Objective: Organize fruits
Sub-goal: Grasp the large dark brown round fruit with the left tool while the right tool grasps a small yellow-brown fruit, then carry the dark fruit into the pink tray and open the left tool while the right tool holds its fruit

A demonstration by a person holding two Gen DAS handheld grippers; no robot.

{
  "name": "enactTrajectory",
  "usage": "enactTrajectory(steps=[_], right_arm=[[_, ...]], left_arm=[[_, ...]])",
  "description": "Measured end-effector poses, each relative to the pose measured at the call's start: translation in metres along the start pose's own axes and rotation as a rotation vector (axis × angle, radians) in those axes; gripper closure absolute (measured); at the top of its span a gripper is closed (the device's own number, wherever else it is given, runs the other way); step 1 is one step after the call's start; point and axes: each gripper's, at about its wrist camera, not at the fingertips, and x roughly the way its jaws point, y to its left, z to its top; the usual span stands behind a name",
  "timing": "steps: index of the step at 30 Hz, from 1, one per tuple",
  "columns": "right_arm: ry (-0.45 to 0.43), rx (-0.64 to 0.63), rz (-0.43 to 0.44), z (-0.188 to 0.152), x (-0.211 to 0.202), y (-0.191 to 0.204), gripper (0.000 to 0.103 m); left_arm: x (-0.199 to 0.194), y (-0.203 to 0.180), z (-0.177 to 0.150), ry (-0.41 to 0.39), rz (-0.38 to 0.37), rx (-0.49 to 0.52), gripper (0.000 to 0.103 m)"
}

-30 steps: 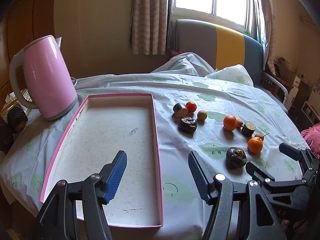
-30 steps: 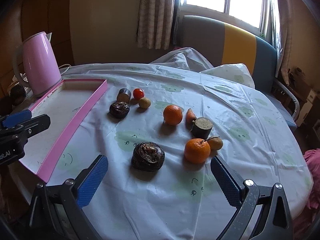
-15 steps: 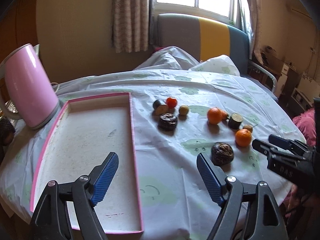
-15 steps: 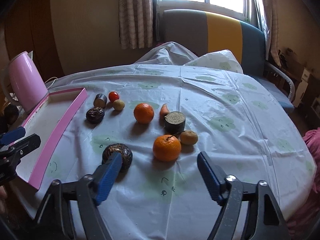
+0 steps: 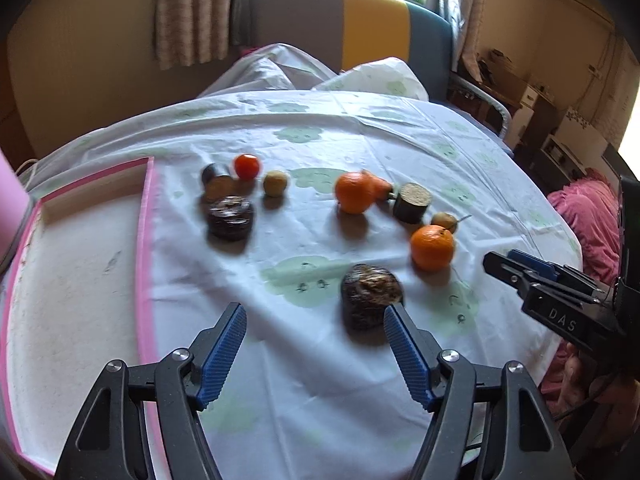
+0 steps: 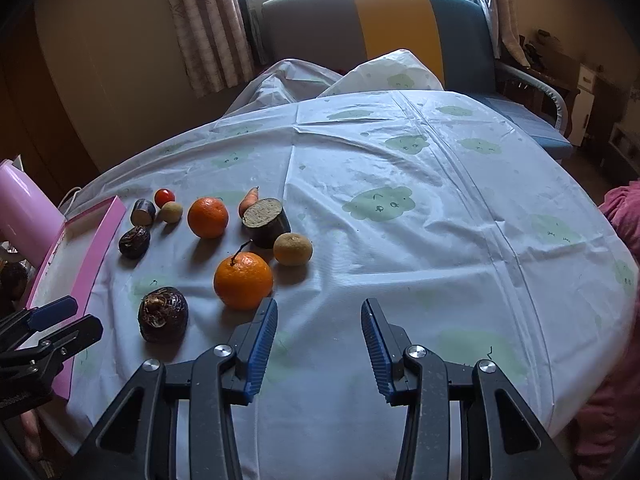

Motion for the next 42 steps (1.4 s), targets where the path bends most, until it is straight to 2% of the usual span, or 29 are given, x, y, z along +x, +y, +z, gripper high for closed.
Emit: enactTrajectory(steps=[4,9,11,13,15,17,21,31,37,42], right_arm=[[0.012,-0.011,0.006,-0.001,0.004,0.0,0.059],[0.017,-0.035,0.019,0.0,0.007,0.003,0.059],[0.015,-0.041,0.03,0.0,0.008,0.004,0.059],[0.018,-0.043,0.037,0.001,0.009,0.005,0.059],[0.022,-0.036,0.048,0.003,0.013,0.005,0.059],[0.024,-0.038,0.045,0.006,0.017,0.005,0.067],[0.028,-0.014,0.057,0.015,0.028,0.003,0.076],[0.039,0.027,0.1,0.038,0.056,0.006,0.075],[0.055,0.004,0.082,0.041,0.062,0.012,0.076],[0.075,0.038,0.084,0.041,0.067,0.004,0.078]], left_arm=[[0.012,-0.018,0.006,0.01,-0.027,0.059,0.031],[0.037,-0.031,0.009,0.048,-0.001,0.107,0.031],[0.045,-0.032,0.009,0.062,-0.004,0.107,0.036],[0.05,-0.03,0.007,0.079,-0.03,0.101,0.055],[0.049,-0.026,0.005,0.069,-0.053,0.084,0.055],[0.048,-0.024,0.004,0.066,-0.065,0.07,0.055],[0.043,-0.014,0.002,0.045,-0.054,0.035,0.055],[0.031,0.005,-0.003,0.011,-0.024,-0.013,0.055],[0.013,0.021,0.001,-0.037,-0.012,-0.065,0.055],[-0.009,0.045,0.005,-0.089,0.042,-0.128,0.055]])
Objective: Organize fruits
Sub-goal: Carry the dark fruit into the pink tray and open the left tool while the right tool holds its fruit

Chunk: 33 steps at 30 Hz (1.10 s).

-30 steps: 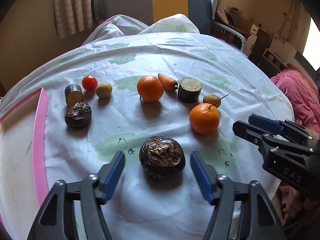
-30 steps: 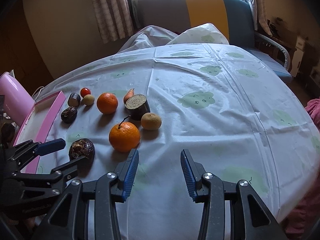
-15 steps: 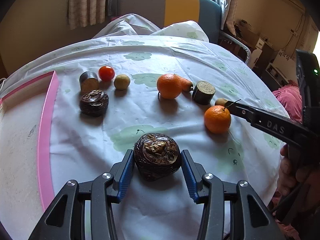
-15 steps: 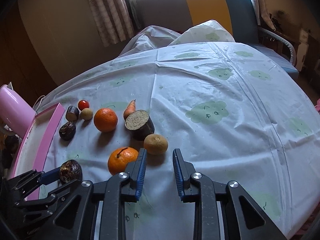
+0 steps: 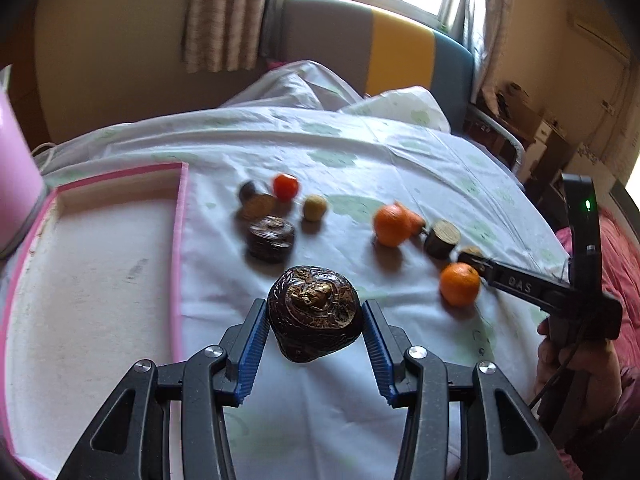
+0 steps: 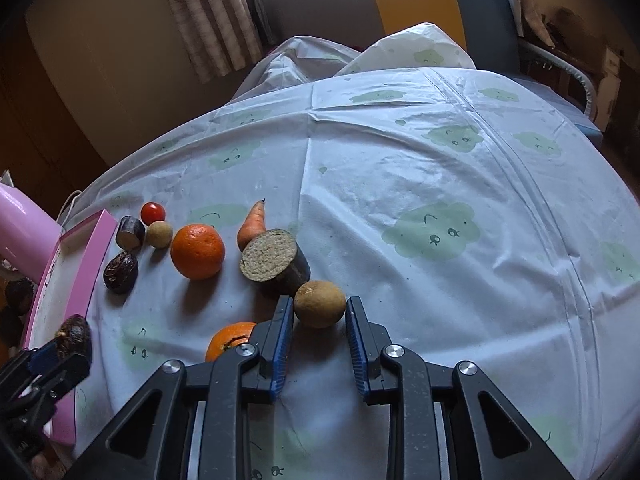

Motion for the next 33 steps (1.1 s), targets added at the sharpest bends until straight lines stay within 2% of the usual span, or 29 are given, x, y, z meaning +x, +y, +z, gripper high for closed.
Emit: enactTrajectory(steps=[6,12,17,24,29,33], right_arm=[[-0.017,-0.031,-0.027,-0.001,-0.005,0.005,0.078],[-0.08,-0.077,-0.064,-0.002,-0.029,0.014,0.078],[-0.124,-0.149,-0.046,-0.002,-0.048,0.039,0.078],[-0.087,-0.286,0.108,-0.011,-0.05,0.103,0.078],[-0.025,-0.395,0.23,-0.025,-0.038,0.162,0.078],[0.004,-0.472,0.298,-0.035,-0.031,0.203,0.078]], left_arm=[[-0.015,0.045,-0.001,-0.022,0.109,-0.118,0.055],[-0.022,0.087,-0.013,-0.028,0.233,-0.212,0.055],[-0.028,0.108,-0.021,-0.03,0.292,-0.269,0.055],[-0.034,0.121,-0.028,-0.028,0.308,-0.313,0.055],[-0.044,0.126,-0.029,-0.051,0.324,-0.318,0.046],[-0.05,0.134,-0.032,-0.059,0.333,-0.342,0.045]])
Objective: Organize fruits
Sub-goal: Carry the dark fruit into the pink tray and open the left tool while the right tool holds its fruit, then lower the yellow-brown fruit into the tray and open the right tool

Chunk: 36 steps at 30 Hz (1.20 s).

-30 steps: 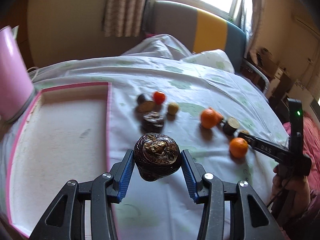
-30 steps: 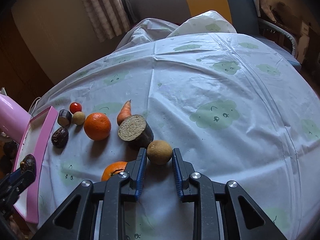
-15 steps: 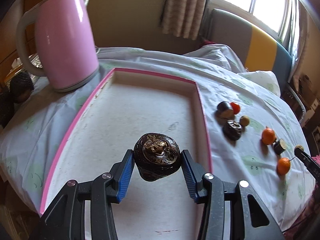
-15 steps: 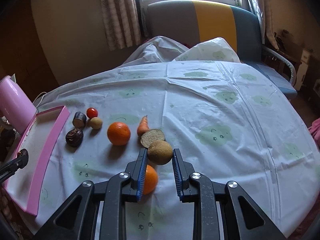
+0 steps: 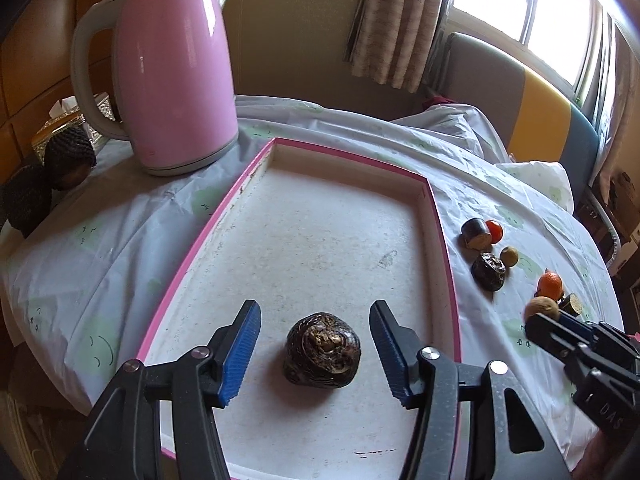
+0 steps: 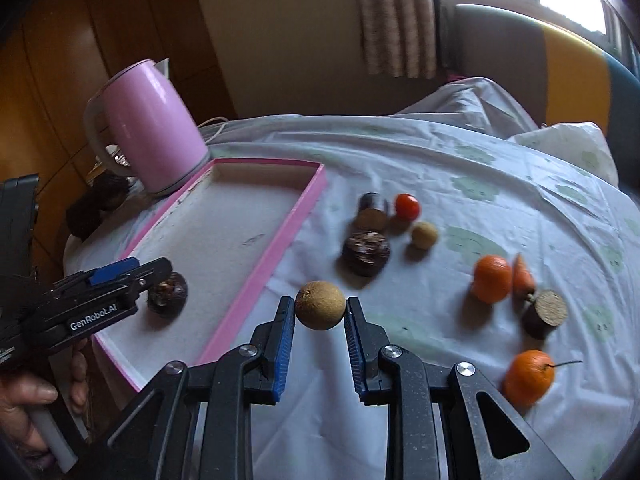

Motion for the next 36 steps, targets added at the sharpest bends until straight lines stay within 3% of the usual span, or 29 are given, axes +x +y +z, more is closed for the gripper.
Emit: enactTrajectory(steps=[11,13,15,36], right_arm=[[0.064,-0.054,0.117,0.019,0.043,0.059,0.076],[0.062,-0.053,0.121,0.018,0.043,0.064,0.067],[0.057,-0.061,0.114,0.014,0.041,0.067,0.061],[-0.013,0.047,-0.075,-0.011,-0.004,0.01,0.054]], left_arm=[[-0.01,0.03,0.002,-0.03,0.026,-0.067,0.045],[-0.009,0.031,0.001,-0.027,0.026,-0.069,0.045],[-0.009,0.03,0.001,-0.027,0.023,-0.066,0.045],[-0.02,-0.015,-0.005,-0.04,-0.047,0.057,0.045]])
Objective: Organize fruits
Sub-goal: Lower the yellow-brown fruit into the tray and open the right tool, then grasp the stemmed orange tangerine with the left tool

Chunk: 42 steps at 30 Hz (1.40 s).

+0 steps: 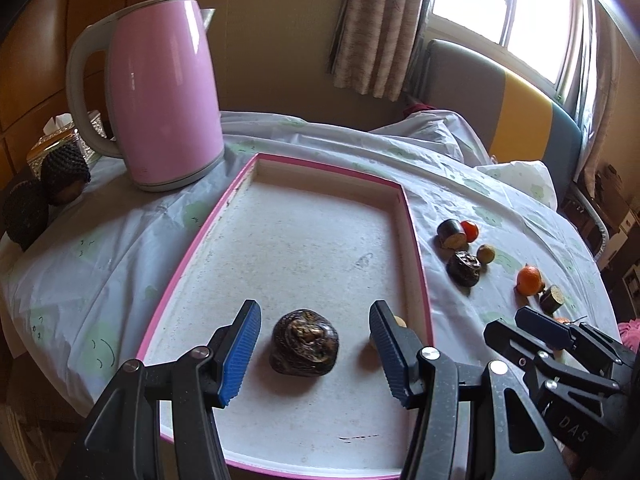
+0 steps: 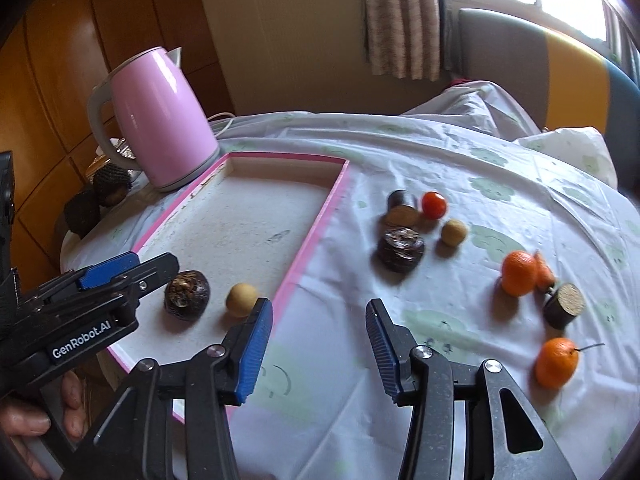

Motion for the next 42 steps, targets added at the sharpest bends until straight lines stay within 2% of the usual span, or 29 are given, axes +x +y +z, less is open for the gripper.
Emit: enactTrajectory(steps=[13,24,30,42], right_arm=[[-0.035,0.089,-0.114,-0.012,-0.024,-0.051,0.054],[-0.057,0.24,-0.246,-0.029,-0.052,-0.121,0.053],[-0.045,0.301,-0.301,-0.045,-0.06,-0.152,0.054],[-0.044,0.408,-0.361,-0.063,-0.07,-0.193,0.054]], left_arm=[[0.001,-0.032,-0.004,0.021,-0.056,0.075,0.045],[0.009,-0.054,-0.008,0.066,-0.128,0.099,0.046],[0.015,-0.077,-0.012,0.098,-0.158,0.182,0.046],[0.022,-0.17,-0.024,0.143,-0.402,0.426,0.046]])
